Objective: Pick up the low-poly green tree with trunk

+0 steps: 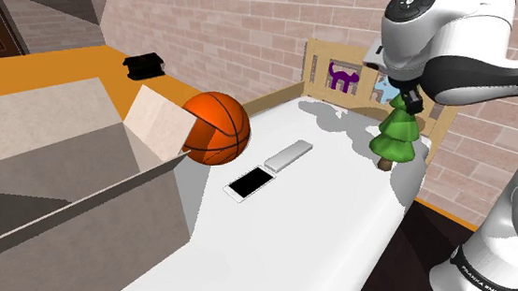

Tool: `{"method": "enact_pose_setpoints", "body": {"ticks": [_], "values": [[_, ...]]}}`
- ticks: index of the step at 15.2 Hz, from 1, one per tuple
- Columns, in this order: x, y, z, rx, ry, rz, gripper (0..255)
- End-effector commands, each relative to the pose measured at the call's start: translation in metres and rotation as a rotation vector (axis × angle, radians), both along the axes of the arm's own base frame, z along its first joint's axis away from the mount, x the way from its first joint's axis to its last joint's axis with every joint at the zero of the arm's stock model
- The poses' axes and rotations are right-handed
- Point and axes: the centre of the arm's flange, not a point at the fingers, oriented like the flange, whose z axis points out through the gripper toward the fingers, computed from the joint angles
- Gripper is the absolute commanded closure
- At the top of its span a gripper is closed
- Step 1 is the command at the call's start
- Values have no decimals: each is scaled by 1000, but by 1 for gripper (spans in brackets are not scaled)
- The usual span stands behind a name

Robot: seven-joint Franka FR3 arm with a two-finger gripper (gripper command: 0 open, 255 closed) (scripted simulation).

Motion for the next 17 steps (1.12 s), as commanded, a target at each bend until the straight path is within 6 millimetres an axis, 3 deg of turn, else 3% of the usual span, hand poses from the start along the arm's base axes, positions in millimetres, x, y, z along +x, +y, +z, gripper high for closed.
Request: {"method": "enact_pose_setpoints", "body": {"ticks": [1,3,4,13,17], "values": [[0,0,-14,-1,0,1,0],[0,0,-14,-1,0,1,0],[0,0,-13,-1,0,1,255],[0,0,-14,-1,0,1,255],[0,0,7,-1,0,1,255]]}}
